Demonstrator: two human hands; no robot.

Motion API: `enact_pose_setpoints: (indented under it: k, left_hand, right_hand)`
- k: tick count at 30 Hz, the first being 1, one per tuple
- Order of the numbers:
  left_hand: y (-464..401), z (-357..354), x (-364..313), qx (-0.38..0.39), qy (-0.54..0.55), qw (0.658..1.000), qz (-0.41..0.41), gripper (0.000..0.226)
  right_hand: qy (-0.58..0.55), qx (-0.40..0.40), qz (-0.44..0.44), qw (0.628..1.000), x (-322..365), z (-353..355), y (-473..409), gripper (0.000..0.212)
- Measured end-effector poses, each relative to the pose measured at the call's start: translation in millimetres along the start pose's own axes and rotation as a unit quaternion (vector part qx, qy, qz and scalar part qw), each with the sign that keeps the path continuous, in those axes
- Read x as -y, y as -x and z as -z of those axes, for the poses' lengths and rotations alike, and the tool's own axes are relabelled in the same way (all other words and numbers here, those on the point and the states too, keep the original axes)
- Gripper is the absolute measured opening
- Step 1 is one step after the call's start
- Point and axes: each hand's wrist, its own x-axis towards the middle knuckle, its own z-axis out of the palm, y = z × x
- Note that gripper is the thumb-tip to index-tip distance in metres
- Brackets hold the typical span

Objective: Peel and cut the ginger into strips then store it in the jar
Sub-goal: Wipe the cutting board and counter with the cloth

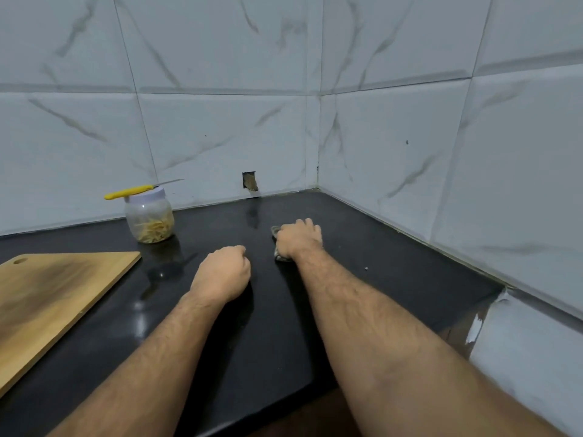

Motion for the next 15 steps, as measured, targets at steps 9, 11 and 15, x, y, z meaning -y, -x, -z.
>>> enact_pose_setpoints:
  k: [9,11,15]
  left_hand:
    - [46.5,1.9,-48.2,0.02,0.05,0.998,-0.031,0.034]
    - [66.9,1.4,-61.0,0.027,0.061,0.997,-0.047,0.032]
    - [106.5,-0.4,-77.9,0.041,0.07,0.994,-0.066,0.035]
  right_hand:
    - [-0.016,-0.035,-0.171,0.984,-99.5,13.5,74.5,0.062]
    - [-0.017,-0.048,-0.183,0.982,-110.4,16.6,101.7,0.057]
    - [-0.02,-0.07,-0.189,0.979,-122.4,21.5,153.4,0.047]
